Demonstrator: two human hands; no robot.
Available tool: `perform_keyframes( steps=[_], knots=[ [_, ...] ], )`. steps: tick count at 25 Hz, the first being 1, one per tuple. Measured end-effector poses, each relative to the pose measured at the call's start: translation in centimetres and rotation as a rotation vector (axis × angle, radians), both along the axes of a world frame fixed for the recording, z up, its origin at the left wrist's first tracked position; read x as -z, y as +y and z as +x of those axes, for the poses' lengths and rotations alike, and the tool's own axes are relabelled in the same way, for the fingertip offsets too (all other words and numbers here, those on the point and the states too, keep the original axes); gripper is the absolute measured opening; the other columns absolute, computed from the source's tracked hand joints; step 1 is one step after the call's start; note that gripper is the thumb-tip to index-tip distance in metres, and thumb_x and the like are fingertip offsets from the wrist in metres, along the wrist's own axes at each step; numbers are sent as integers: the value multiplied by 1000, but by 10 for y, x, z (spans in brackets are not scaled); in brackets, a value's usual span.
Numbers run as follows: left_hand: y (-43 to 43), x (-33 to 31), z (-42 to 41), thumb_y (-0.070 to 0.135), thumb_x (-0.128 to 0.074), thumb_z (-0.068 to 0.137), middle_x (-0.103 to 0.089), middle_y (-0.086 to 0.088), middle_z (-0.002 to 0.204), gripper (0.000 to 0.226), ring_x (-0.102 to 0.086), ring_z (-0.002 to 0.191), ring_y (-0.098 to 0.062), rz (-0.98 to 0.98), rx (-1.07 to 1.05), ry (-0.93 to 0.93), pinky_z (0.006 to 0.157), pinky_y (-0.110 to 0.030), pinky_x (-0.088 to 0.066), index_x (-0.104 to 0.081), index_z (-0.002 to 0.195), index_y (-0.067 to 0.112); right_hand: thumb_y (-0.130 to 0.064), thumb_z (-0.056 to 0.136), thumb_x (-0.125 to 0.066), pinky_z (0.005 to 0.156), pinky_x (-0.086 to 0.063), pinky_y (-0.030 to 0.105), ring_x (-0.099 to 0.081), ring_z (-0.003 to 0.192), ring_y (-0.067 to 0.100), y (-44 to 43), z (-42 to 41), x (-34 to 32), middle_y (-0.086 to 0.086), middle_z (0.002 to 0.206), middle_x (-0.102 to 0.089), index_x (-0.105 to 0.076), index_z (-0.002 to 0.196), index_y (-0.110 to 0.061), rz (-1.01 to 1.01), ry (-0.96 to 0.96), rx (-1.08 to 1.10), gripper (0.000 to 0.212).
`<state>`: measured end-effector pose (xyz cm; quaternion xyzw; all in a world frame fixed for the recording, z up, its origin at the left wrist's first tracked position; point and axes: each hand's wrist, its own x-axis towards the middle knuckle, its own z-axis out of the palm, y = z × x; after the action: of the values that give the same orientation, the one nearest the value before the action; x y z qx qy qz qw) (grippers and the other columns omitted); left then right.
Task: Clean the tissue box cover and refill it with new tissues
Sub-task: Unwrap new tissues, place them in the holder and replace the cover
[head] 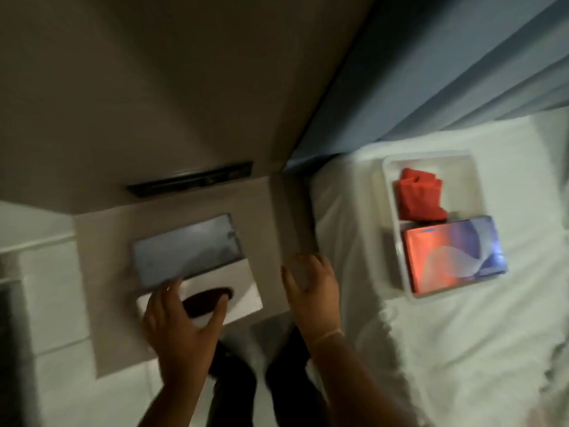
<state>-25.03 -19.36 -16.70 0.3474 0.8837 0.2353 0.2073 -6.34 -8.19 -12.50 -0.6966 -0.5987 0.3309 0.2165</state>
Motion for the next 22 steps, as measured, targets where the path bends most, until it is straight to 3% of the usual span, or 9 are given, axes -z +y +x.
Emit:
perform_keyframes(
  steps=[2, 6, 10, 12, 14, 16, 18, 20, 22],
  knots=[
    [30, -22, 43, 70, -68, 76, -52, -15, 151, 91, -46, 140, -40, 65, 195, -1, 113, -58, -37, -55, 145, 14, -22, 93, -75, 100, -53, 36, -69, 110, 25, 18, 38, -31, 6, 114, -70, -77, 106, -13, 158, 5, 16, 17],
    [82, -63, 139, 55, -76, 82, -46, -13, 160, 79, -41, 149, -38, 258, 544, -35, 121, -52, -30, -59, 146, 12, -6, 92, -76, 99, -50, 31, -67, 107, 24, 44, 122, -60, 7, 108, -73, -78, 100, -10, 333, -91, 144, 9],
    [140, -100, 258, 37, -82, 80, -43, -12, 166, 76, -36, 155, -34, 329, 940, 0, 126, -55, -27, -59, 148, 14, -7, 93, -75, 89, -42, 8, -64, 99, 20, 55, 220, -71, 6, 105, -74, -77, 100, -9, 373, -172, 380, 8],
    [165, -106, 300, 44, -77, 84, -32, -13, 173, 85, -24, 162, -31, 183, 1096, 129, 130, -54, -15, -47, 158, 13, -14, 96, -75, 97, -48, 24, -63, 109, 25, 60, 260, -69, 6, 117, -71, -75, 113, -10, 281, -224, 455, 18],
    [186, -102, 326, 55, -67, 90, -18, -14, 177, 93, -11, 164, -30, 46, 1131, 239, 132, -50, -3, -32, 165, 12, -21, 96, -76, 109, -46, 41, -58, 126, 34, 67, 296, -63, 12, 133, -66, -69, 131, -5, 97, -265, 483, 39],
    [201, -96, 342, 63, -62, 89, -16, -15, 177, 100, -13, 163, -32, -11, 1123, 285, 131, -49, -4, -24, 166, 13, -27, 97, -76, 117, -41, 43, -51, 139, 36, 74, 324, -59, 15, 147, -60, -61, 144, -2, -57, -199, 515, 55],
    [214, -91, 351, 67, -67, 81, -25, -14, 172, 109, -24, 157, -33, -34, 1141, 315, 129, -50, -11, -23, 165, 14, -29, 98, -75, 112, -45, 36, -57, 134, 29, 81, 339, -58, 12, 141, -66, -69, 137, -5, -57, -103, 529, 47],
    [222, -89, 356, 69, -74, 70, -35, -11, 164, 118, -34, 148, -33, -65, 1144, 319, 124, -51, -21, -25, 164, 17, -31, 98, -73, 96, -46, 18, -65, 116, 14, 84, 346, -57, 4, 128, -71, -77, 124, -11, -26, -23, 560, 33],
    [224, -93, 355, 69, -76, 63, -40, -10, 158, 121, -39, 140, -33, -63, 1122, 303, 117, -52, -29, -29, 163, 19, -37, 102, -69, 89, -44, 11, -63, 104, -3, 87, 346, -61, -5, 122, -72, -78, 118, -18, 3, 94, 628, 26]
  ],
)
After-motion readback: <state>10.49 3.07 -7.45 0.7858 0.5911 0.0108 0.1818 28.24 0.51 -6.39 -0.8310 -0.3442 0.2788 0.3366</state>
